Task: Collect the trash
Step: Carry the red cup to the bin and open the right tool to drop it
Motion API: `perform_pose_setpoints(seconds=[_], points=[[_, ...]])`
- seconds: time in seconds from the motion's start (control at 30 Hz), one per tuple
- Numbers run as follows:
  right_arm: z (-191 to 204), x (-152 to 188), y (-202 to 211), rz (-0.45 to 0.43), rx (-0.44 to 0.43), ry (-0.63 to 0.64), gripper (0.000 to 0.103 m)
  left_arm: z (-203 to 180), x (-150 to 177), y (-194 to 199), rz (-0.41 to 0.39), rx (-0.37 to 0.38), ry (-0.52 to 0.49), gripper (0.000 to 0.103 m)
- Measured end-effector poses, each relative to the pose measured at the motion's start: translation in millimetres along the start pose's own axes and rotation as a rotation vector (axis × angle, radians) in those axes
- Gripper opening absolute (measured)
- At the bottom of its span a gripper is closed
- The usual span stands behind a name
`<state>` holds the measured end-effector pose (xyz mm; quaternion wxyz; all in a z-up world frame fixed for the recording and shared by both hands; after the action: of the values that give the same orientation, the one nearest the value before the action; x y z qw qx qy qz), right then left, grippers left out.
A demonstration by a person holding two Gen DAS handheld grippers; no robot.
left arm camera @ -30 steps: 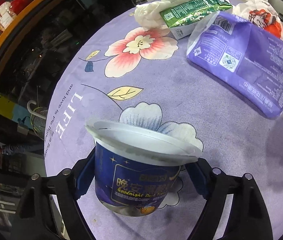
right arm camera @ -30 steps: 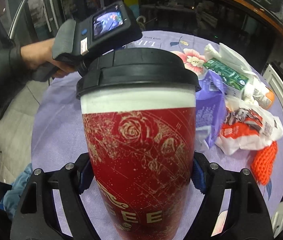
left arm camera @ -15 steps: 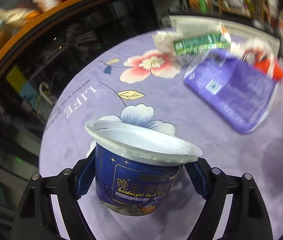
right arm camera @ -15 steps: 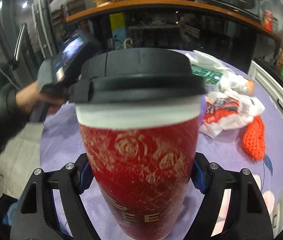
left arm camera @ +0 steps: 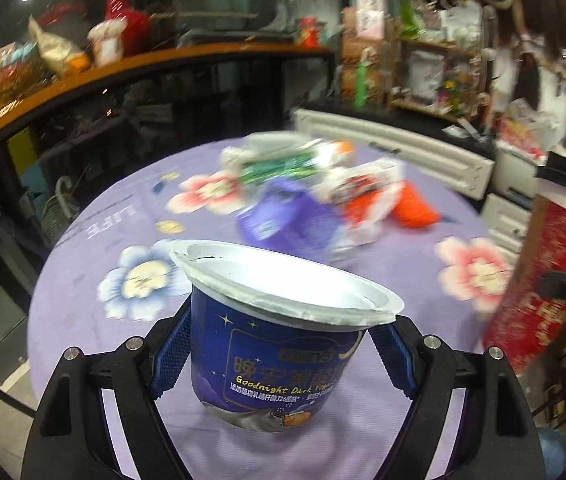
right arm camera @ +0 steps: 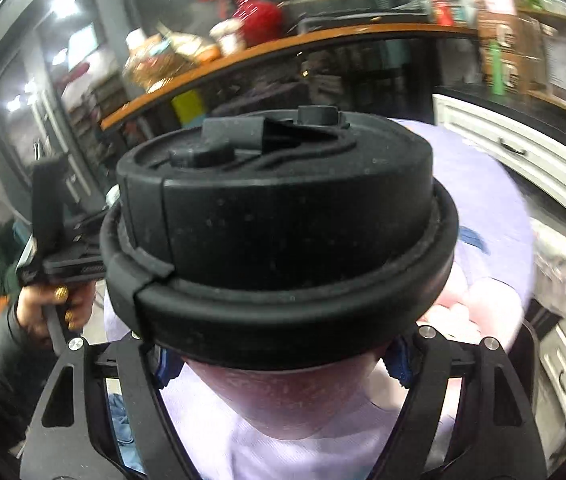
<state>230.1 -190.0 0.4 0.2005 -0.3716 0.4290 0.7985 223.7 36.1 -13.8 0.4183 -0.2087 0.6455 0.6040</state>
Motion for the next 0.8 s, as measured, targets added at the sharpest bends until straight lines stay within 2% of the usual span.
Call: perform_pose_setpoints(seconds=[0.13,0.17,0.37,0.43,0.53,0.8], points=[[-35,7,43,-0.047,0.065,-0.047,0.077,-53,-10,12,-0.053,0.069,-0.054,0.079],[-49,9,54,-0.056,0.113,-0.059,0.077,-63,-11,13,-0.061,0.079,-0.067,0.079],[-127,31,78,-0.029,0.286,-0.160,0.077,-133,-19,6,-0.084,0.213,-0.110,0.079],[-148,43,71,0.004,0.349,-0.165,0.077,-151,-19,-2,-0.074,0.248,-0.118,0.079],[-185,67,47,0.087,0.392,-0.193,0.077,-183,-17,-19,-0.055,0.299,-0.133,0.079],[-257,136,-30,0.281,0.429,-0.338,0.077,-231,-3,-40,-0.010,0.347,-0.167,0.079]])
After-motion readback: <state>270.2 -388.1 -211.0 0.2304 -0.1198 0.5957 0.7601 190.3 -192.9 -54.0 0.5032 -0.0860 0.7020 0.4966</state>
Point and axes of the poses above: each gripper's, at about its wrist camera, not at the fingertips, and y roughly against the way its jaws point, z to its left, x to its underside, the point moved 2 cm from there along -y, roughly the way its jaws point, and after that the axes turned 3 degrees about -y, right-handed, at the moved point
